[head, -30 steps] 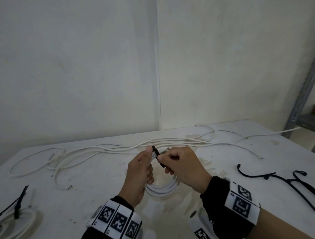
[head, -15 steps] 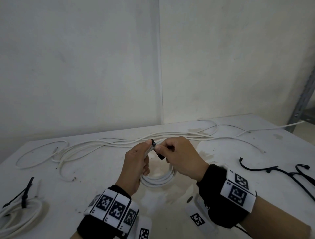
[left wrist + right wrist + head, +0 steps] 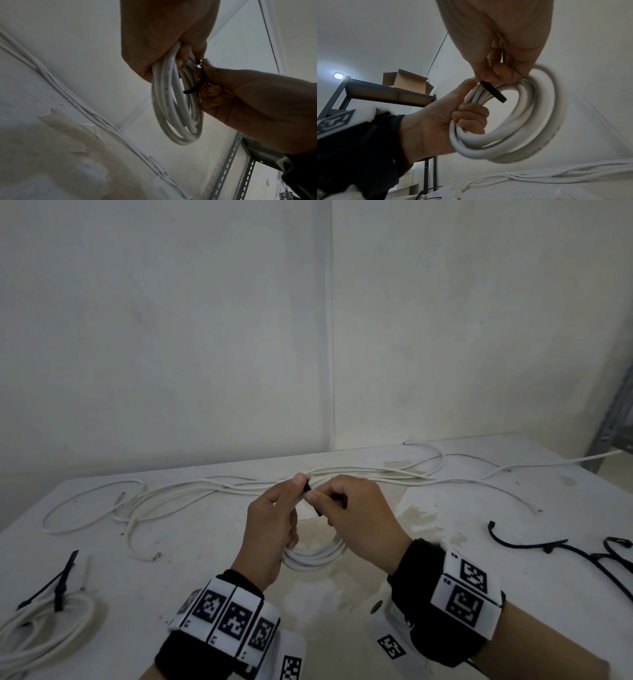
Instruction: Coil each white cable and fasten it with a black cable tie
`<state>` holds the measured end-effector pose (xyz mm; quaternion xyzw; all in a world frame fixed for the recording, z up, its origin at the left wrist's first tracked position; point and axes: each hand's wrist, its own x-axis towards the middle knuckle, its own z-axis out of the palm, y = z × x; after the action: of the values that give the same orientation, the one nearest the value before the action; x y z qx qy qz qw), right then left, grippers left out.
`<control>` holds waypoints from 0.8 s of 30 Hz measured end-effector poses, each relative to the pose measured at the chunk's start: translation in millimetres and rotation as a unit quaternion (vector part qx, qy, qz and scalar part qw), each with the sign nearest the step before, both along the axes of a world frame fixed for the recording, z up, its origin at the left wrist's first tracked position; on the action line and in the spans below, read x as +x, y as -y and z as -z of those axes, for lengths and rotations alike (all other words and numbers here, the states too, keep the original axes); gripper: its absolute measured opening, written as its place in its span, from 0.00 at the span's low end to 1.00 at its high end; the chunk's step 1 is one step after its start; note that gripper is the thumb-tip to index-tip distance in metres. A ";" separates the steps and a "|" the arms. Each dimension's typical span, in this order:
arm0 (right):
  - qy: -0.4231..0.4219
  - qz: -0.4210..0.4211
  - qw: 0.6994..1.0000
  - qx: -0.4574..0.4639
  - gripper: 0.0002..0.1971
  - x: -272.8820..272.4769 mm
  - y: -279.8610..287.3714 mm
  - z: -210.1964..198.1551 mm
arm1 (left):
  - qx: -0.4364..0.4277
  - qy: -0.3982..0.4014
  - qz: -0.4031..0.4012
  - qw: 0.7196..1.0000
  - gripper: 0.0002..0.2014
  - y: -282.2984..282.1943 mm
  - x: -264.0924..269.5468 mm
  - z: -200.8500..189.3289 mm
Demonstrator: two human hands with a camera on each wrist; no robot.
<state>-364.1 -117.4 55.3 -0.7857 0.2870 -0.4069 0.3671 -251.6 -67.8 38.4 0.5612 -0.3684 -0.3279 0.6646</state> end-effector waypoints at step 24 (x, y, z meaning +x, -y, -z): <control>0.113 0.048 0.992 0.010 0.07 -13.5 -6.2 -6.8 | 0.019 0.034 0.008 0.999 0.09 -12.6 1.4 -6.9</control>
<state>-377.5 -111.2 62.0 -0.7164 0.2847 -0.5075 0.3848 -250.3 -55.2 45.3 0.5820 -0.3890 -0.3205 0.6382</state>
